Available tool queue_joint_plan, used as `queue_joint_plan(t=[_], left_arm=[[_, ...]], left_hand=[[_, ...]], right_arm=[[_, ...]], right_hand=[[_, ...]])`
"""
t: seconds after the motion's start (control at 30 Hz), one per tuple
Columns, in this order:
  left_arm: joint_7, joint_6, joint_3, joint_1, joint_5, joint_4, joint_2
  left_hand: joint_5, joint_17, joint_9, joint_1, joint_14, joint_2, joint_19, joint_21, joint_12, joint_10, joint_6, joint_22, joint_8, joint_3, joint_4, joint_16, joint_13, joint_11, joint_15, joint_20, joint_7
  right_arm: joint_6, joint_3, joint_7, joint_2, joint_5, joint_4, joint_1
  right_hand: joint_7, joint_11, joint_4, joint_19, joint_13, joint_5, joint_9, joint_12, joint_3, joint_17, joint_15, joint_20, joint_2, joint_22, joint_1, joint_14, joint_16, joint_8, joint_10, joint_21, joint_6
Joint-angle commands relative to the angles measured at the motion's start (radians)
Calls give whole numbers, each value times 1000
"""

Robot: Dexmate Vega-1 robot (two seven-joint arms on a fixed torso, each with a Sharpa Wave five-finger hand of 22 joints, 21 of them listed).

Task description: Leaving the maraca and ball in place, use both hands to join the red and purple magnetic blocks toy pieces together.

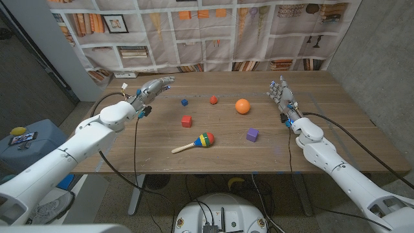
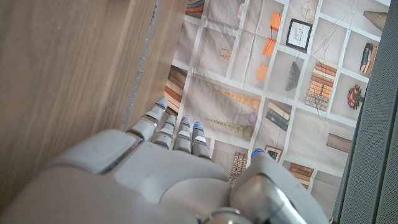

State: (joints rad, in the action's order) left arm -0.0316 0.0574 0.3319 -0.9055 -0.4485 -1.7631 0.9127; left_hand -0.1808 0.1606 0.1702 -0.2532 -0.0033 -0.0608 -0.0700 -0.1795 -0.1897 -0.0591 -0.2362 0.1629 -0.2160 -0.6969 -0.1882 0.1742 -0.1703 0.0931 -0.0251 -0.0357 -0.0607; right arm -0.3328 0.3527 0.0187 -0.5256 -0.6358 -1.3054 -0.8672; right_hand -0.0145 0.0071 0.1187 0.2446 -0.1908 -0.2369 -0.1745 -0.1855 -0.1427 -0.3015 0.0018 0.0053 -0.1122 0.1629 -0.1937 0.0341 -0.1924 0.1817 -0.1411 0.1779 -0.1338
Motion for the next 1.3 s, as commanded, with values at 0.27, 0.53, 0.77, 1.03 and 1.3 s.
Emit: queue_joint_plan(t=[0.27,0.53,0.77,1.03,1.3], left_arm=[[94,261,84,103,247,-208,196],[91,341,98,96,381,-301,263],[142,435,141,128,528,-381,298],[186,443,141,125,600,-418,311],[342,452,181,180,716,-459,340]], left_hand=[[-6,6,4,-35,0,10,11,2,-4,3,-17,2,0,-5,-8,2,-3,11,1,-5,-7],[-9,6,5,-59,3,28,-6,-4,-4,2,-16,2,4,-6,-8,3,-4,14,-1,-14,-5],[-10,6,5,-77,5,43,-13,-6,-2,4,-35,2,-1,-6,-8,3,-4,15,-4,-15,-4],[-11,7,6,-107,3,79,-16,-4,-1,3,-44,2,0,-3,-8,2,-4,35,-25,-31,-25],[-2,8,6,-150,-39,129,21,6,11,46,-38,2,7,2,-5,-5,-4,29,-23,-27,-38]], right_arm=[[-17,-3,24,8,-7,50,27],[-25,-1,17,19,-2,62,32],[-33,0,15,25,-1,73,35],[-35,0,23,27,-3,86,40],[-38,-3,25,26,-7,93,40]], right_hand=[[-6,-1,1,4,0,-6,-2,-7,-4,3,-2,-4,-9,3,6,6,-8,5,-9,7,-5],[-7,-3,0,4,0,-7,-2,-8,-5,5,0,-4,-9,3,8,5,-8,5,-10,7,-5],[-9,-5,-1,4,0,-8,-2,-8,-7,8,2,-3,-10,3,9,6,-8,5,-11,7,-6],[-11,-4,-2,2,0,-8,-2,-8,-8,10,2,0,-10,3,10,5,-8,5,-11,7,-5],[-11,-4,-2,2,0,-8,-2,-8,-9,12,2,0,-10,3,11,4,-8,5,-11,7,-4]])
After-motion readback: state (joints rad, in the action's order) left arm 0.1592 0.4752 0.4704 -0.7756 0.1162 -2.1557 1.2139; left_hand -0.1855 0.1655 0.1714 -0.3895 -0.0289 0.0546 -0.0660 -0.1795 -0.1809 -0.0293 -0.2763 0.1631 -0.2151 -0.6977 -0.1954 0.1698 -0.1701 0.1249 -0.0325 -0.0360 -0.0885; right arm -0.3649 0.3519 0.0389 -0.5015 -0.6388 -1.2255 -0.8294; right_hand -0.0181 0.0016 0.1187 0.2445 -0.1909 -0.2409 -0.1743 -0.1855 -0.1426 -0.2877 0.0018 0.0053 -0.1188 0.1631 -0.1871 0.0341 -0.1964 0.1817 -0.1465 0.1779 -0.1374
